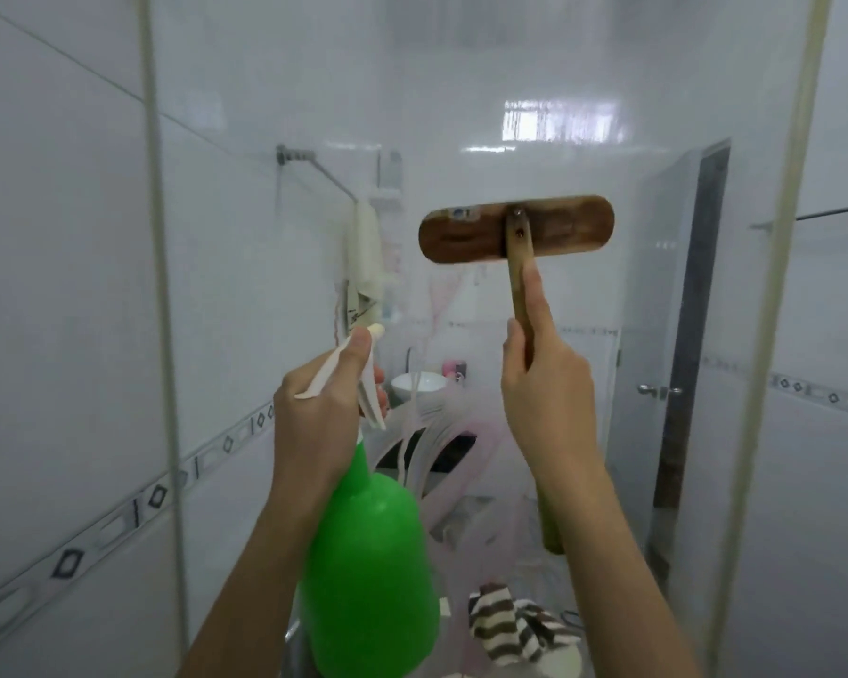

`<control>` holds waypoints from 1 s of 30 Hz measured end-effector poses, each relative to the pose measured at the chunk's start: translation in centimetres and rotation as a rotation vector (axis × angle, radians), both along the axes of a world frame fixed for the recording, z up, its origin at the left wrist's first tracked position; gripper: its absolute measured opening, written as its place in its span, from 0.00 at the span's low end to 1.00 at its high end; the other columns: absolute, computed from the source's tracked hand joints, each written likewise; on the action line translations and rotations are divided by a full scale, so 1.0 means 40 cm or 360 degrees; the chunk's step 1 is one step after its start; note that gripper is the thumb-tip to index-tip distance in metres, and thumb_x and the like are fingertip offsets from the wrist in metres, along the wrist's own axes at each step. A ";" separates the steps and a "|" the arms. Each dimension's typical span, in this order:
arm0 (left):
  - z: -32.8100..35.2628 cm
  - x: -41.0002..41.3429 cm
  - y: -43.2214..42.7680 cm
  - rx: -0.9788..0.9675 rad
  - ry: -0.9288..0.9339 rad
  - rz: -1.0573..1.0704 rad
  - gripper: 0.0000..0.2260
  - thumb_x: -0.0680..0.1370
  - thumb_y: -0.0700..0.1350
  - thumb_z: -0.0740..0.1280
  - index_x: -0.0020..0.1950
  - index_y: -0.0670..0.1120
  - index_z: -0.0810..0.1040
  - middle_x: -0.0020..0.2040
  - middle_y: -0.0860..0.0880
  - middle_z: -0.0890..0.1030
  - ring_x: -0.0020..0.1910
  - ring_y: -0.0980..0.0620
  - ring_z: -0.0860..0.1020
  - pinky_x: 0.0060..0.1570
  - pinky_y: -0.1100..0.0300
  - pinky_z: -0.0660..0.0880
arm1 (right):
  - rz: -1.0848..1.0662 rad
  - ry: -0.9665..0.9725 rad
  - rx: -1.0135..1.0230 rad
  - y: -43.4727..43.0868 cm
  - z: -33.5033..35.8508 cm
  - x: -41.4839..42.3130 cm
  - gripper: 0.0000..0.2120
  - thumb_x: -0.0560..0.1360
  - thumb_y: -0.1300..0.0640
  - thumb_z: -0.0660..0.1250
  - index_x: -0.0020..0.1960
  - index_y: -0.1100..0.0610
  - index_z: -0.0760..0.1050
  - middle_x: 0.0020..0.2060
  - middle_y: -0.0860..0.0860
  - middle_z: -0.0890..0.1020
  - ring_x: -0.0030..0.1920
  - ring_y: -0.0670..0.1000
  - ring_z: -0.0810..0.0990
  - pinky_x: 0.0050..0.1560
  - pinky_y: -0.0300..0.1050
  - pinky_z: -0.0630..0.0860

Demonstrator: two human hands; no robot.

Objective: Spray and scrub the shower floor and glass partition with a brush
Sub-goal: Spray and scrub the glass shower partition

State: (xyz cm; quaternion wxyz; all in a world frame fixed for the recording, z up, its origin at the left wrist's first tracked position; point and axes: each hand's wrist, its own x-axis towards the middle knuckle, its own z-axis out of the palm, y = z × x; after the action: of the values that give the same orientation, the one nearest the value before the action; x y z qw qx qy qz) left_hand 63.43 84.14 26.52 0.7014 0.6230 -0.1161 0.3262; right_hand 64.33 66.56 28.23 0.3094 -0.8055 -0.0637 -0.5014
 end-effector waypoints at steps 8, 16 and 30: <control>-0.034 -0.002 0.113 -0.0114 0.0094 0.0133 0.23 0.82 0.55 0.65 0.33 0.44 0.82 0.27 0.49 0.81 0.28 0.52 0.79 0.42 0.53 0.77 | 0.0090 0.0052 -0.0011 0.137 -0.043 0.021 0.29 0.83 0.52 0.52 0.77 0.38 0.41 0.27 0.50 0.73 0.27 0.49 0.73 0.29 0.43 0.74; -0.050 -0.034 0.189 -0.0167 0.0088 0.0293 0.18 0.82 0.54 0.66 0.35 0.49 0.82 0.27 0.51 0.80 0.29 0.53 0.79 0.42 0.55 0.77 | 0.0151 0.0217 -0.0103 0.122 -0.244 -0.044 0.31 0.82 0.54 0.58 0.77 0.38 0.45 0.21 0.46 0.66 0.20 0.43 0.64 0.21 0.34 0.62; -0.124 -0.118 0.285 -0.0146 -0.0032 0.0489 0.15 0.84 0.53 0.63 0.41 0.54 0.84 0.39 0.50 0.87 0.22 0.54 0.70 0.24 0.65 0.70 | 0.0341 0.0319 -0.0390 0.188 -0.326 -0.038 0.31 0.81 0.49 0.54 0.75 0.34 0.38 0.22 0.45 0.66 0.19 0.43 0.64 0.20 0.38 0.70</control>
State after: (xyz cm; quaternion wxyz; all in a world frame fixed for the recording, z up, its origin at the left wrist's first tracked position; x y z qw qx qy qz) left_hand 58.70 95.53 21.58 0.6697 0.5976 -0.0115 0.4409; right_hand 62.80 74.08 15.18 0.2655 -0.8717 -0.1785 -0.3713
